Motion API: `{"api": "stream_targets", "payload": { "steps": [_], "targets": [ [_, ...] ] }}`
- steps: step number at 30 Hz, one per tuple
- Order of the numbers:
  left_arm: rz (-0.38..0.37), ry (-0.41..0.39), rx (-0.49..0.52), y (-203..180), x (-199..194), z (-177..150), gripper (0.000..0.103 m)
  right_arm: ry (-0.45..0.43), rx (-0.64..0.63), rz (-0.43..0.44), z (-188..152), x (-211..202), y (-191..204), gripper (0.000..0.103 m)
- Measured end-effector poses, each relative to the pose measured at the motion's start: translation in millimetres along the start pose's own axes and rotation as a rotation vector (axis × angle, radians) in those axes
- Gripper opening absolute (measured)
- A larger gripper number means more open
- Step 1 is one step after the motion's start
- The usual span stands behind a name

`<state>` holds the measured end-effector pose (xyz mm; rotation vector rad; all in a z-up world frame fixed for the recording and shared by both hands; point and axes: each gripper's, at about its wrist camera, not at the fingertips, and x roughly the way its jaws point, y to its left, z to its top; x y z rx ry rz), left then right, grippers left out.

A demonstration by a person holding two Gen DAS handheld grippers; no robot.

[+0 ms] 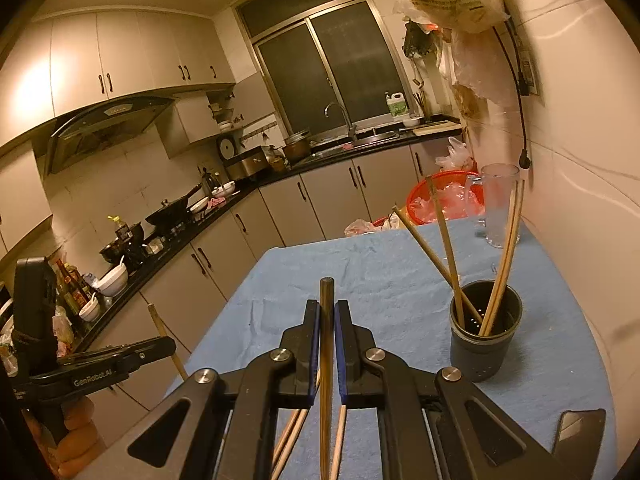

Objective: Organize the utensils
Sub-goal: 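Carry both held chopsticks upright over the black holder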

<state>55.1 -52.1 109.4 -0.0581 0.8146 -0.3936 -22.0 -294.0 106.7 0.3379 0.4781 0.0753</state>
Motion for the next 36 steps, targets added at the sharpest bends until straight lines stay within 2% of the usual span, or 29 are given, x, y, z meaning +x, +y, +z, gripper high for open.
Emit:
{"api": "stream_targets", "payload": {
  "steps": [36],
  "targets": [
    [0.005, -0.039, 0.077, -26, -20, 6, 0.007, -0.034, 0.037, -0.013, 11, -21, -16, 0.008]
  ]
}}
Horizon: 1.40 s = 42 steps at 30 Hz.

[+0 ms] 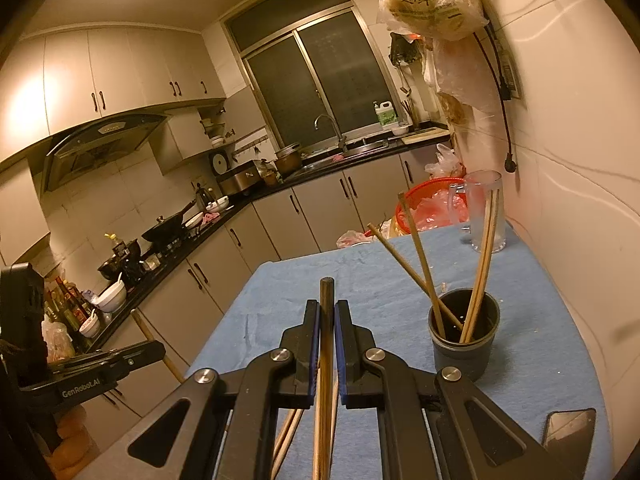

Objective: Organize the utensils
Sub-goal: 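Carry both held chopsticks upright over the black holder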

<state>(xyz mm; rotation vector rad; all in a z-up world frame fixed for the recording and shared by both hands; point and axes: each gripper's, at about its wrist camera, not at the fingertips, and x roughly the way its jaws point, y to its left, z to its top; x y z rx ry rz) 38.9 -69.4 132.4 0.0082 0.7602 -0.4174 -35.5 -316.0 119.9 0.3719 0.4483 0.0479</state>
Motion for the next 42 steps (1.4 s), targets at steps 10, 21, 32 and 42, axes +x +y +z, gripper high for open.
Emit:
{"api": "stream_targets", "payload": {
  "steps": [10, 21, 32, 42],
  "targets": [
    [-0.002, -0.011, 0.031, -19, -4, 8, 0.007, -0.032, 0.017, -0.012, 8, -13, -10, 0.008],
    [-0.003, -0.006, 0.071, -42, -1, 11, 0.007, -0.062, 0.036, -0.023, 16, -27, -27, 0.008],
    [-0.008, -0.003, 0.101, -62, 2, 14, 0.007, -0.085, 0.044, -0.029, 21, -40, -40, 0.008],
    [-0.015, -0.001, 0.131, -80, 6, 19, 0.007, -0.096, 0.037, -0.047, 28, -46, -47, 0.008]
  ]
}}
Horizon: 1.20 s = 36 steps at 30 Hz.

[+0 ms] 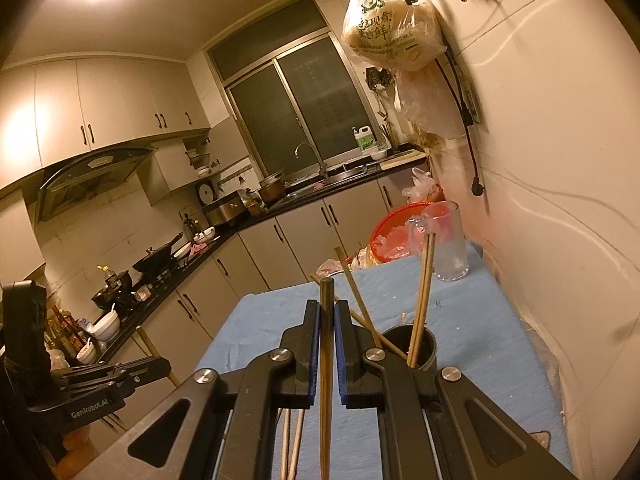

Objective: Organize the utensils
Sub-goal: 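Carry both held chopsticks upright over the black holder, then lower both chopsticks into the black holder and open both tools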

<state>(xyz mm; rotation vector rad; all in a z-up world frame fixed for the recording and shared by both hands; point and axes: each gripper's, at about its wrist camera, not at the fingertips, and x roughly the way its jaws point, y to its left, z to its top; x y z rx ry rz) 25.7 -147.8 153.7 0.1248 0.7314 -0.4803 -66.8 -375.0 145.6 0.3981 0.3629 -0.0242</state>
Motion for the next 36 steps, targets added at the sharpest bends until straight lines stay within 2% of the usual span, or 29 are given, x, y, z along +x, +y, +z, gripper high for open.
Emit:
{"api": "stream_targets", "payload": {
  "steps": [16, 28, 36],
  "targets": [
    [-0.035, 0.008, 0.031, -26, 11, 21, 0.007, -0.027, -0.008, -0.020, 27, -4, -16, 0.008],
    [-0.097, -0.068, 0.045, -52, 3, 75, 0.007, -0.088, 0.000, -0.054, 70, -1, -26, 0.008],
    [-0.139, -0.102, 0.037, -74, 22, 112, 0.007, -0.146, -0.018, -0.106, 107, 15, -30, 0.008]
  ]
}}
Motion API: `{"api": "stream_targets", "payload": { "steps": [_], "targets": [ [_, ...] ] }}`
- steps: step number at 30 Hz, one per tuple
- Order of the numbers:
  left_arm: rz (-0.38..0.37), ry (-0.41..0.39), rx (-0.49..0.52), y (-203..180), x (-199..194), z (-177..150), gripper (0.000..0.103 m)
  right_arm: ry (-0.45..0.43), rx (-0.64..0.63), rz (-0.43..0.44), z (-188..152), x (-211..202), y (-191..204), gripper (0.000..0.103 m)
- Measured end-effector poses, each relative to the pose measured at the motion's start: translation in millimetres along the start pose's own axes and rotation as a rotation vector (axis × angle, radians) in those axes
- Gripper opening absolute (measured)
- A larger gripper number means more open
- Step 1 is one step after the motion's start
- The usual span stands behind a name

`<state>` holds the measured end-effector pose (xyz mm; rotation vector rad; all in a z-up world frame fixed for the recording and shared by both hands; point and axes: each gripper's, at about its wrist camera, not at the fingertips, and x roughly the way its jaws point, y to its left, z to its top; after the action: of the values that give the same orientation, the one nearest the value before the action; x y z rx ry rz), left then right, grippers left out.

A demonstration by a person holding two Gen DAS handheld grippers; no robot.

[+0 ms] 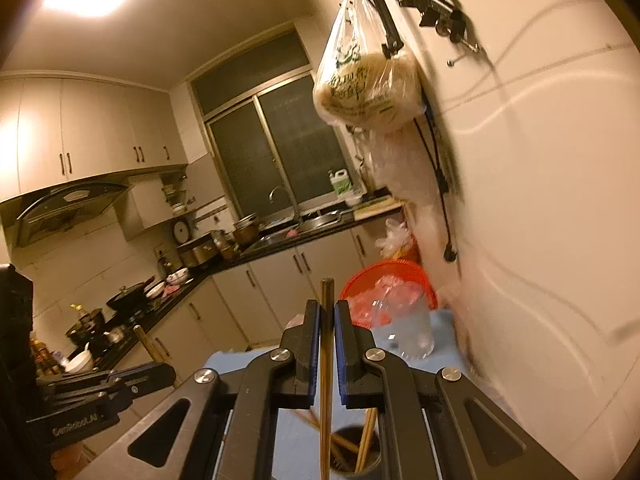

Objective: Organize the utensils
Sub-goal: 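Lower both chopsticks into the black holder and open both tools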

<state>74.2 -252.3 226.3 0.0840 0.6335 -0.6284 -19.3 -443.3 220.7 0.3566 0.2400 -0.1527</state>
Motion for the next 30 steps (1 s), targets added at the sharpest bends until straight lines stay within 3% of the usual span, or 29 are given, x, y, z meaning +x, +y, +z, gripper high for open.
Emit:
{"api": "stream_targets", "payload": {
  "steps": [6, 15, 30],
  "targets": [
    [-0.043, 0.027, -0.041, 1, 37, 7, 0.007, 0.015, -0.007, -0.043, 4, 36, -9, 0.008],
    [-0.041, 0.098, -0.063, 9, 87, -15, 0.007, 0.105, 0.008, -0.067, -28, 79, -34, 0.008],
    [-0.033, 0.145, -0.056, 20, 104, -44, 0.008, 0.219, 0.026, -0.063, -69, 106, -46, 0.008]
  ]
}}
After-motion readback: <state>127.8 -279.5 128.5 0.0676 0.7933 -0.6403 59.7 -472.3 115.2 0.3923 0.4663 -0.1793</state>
